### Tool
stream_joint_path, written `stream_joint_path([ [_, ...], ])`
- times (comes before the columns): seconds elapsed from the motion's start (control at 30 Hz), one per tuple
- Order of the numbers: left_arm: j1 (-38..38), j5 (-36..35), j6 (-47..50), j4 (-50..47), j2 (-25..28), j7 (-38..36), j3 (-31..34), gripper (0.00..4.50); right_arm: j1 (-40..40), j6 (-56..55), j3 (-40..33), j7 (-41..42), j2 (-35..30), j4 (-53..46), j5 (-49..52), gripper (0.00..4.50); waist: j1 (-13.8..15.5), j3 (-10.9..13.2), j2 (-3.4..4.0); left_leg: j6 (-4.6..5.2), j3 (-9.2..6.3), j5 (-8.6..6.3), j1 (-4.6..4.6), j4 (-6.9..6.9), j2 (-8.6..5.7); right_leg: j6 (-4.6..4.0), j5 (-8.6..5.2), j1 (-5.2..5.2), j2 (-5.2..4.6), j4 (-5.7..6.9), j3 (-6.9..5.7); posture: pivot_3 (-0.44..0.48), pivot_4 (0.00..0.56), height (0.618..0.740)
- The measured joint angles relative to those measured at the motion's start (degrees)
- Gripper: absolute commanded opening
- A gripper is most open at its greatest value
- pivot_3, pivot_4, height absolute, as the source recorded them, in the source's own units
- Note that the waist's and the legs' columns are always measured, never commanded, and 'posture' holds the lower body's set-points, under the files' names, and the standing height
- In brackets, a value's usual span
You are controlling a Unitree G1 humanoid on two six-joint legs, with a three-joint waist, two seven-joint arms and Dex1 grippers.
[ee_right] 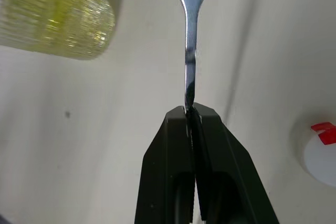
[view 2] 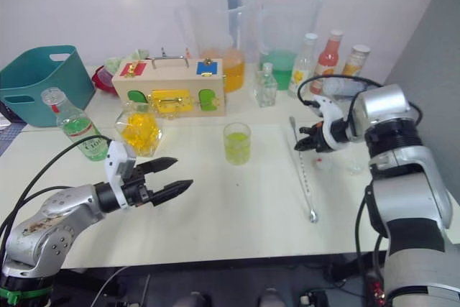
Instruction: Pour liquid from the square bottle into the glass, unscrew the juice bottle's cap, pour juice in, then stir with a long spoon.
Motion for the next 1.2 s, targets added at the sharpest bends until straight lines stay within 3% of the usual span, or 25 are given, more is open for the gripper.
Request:
stream_joint_path([
  [0.4, 5.94, -0.16, 0.01, -5.97, -0.02, 4.37, 2.88, 4.48, -0.99, -11.5, -1.91, -0.76, 9.09, 15.69, -8.67, 0.0, 0.05, 0.0, 0.0, -0.02, -0.02, 0.01, 0.02, 0.0, -0.02, 0.0, 0.01, 0.03, 0.01, 0.02, 0.0, 0.0, 0.15, 0.74],
  [0.83, 6.92, -0.26, 0.14, -5.93, 2.84, 3.9, 4.51, 4.5, -5.76, -12.82, -5.23, 3.81, 6.81, 14.8, -12.81, 4.43, -0.1, 0.0, 0.02, -0.03, -0.03, 0.01, 0.04, -0.01, 0.0, 0.0, 0.0, 0.02, 0.03, 0.03, -0.01, 0.0, 0.15, 0.74],
  [1.0, 9.36, 0.7, -0.28, -1.09, 7.46, 0.52, 7.44, 4.5, 0.54, -17.81, -7.45, 12.46, -1.1, -2.19, -11.15, 4.48, 0.04, 0.01, 0.04, -0.02, -0.07, 0.0, 0.04, -0.02, 0.0, 0.01, 0.0, 0.08, 0.02, -0.03, -0.09, 0.0, 0.15, 0.74],
  [1.2, 12.21, 4.17, -5.24, 4.22, 10.12, -3.84, 10.66, 4.5, 17.28, -25.64, -21.21, 13.54, -7.57, -21.29, -3.39, 4.48, 0.35, 0.02, 0.05, -0.02, -0.04, 0.0, 0.04, -0.03, 0.02, 0.0, 0.0, 0.09, 0.0, -0.07, -0.08, 0.0, 0.15, 0.74],
])
